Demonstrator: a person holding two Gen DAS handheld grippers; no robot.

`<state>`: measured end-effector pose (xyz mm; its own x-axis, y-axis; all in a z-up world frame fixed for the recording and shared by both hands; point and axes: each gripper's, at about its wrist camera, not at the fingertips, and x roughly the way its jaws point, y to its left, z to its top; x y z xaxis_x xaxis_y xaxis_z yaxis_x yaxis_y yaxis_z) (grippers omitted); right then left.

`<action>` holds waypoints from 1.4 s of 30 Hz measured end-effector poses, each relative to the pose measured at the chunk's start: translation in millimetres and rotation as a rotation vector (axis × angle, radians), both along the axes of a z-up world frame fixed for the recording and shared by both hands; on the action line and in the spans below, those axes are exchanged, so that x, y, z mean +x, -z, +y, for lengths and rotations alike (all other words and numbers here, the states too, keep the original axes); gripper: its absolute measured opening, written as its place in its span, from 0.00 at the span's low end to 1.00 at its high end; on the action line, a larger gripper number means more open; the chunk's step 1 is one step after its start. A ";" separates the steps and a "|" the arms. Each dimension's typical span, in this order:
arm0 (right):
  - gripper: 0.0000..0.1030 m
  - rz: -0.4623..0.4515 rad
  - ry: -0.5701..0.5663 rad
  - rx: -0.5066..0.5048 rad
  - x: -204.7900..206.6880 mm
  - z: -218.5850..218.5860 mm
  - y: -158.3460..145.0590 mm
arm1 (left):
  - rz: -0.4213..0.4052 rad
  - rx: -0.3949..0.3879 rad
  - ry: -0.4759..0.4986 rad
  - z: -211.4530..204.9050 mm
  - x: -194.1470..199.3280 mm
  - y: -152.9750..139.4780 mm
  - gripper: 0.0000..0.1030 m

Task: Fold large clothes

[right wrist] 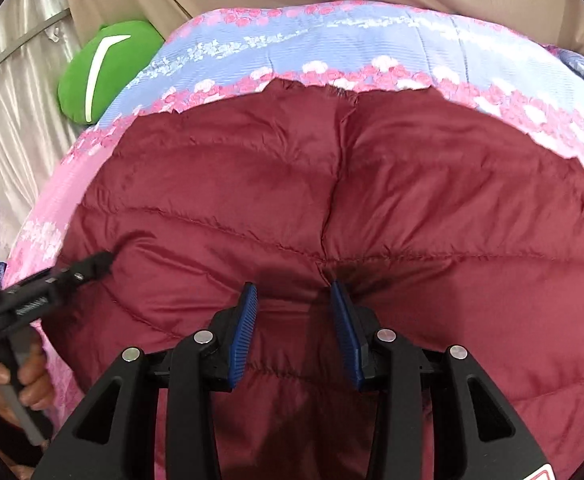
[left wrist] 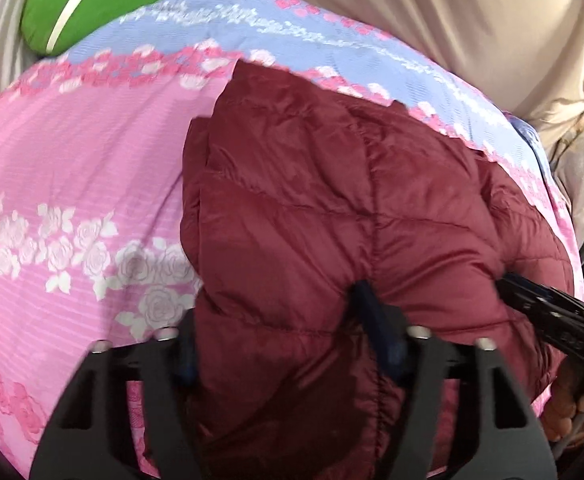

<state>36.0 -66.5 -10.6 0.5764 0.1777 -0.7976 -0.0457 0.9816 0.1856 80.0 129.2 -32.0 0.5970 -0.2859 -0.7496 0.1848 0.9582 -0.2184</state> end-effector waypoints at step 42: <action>0.06 0.129 -0.102 0.312 92.3 -31.0 8.3 | -0.254 -0.240 0.513 -142.4 -43.7 -122.1 0.06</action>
<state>128.2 -97.5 -18.9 0.4410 0.4762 -0.7608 -0.0973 0.8680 0.4870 36.3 -13.2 90.0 0.4900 -0.7268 -0.4813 0.6835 0.6630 -0.3053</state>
